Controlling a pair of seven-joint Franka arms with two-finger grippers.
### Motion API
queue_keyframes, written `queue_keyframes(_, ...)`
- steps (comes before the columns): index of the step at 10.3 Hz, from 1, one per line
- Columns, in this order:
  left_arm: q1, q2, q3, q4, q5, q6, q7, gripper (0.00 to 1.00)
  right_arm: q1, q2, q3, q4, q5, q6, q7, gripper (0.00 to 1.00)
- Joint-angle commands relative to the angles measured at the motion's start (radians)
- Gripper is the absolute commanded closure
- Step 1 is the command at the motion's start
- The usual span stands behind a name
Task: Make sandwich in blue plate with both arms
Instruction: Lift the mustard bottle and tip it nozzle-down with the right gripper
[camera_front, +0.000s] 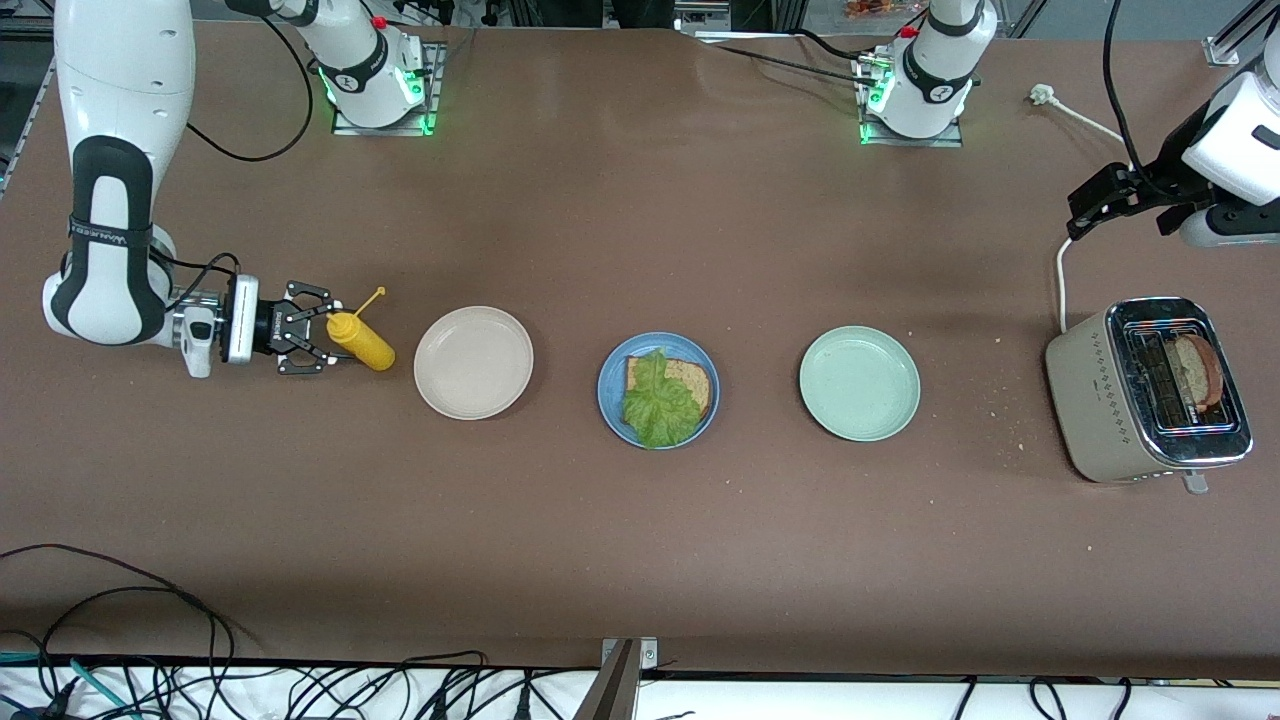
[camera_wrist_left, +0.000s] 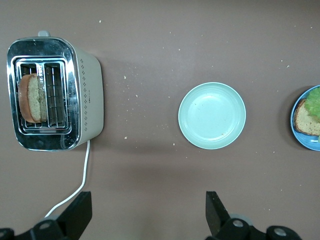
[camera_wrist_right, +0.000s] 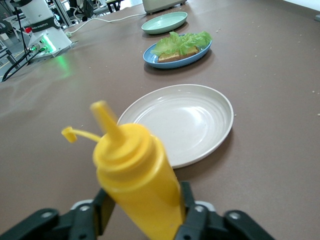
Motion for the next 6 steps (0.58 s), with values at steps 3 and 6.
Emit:
queue_keyframes(3,0.009,0.009,0.001,0.029,-0.017,-0.015,0.007,0.00,-0.015,0.013,0.006,0.109,-0.014,-0.015,0.125,0.96)
queue_keyframes(6,0.010,0.010,0.001,0.031,-0.015,-0.016,0.007,0.00,-0.003,0.007,0.000,0.257,-0.150,-0.007,0.338,0.98)
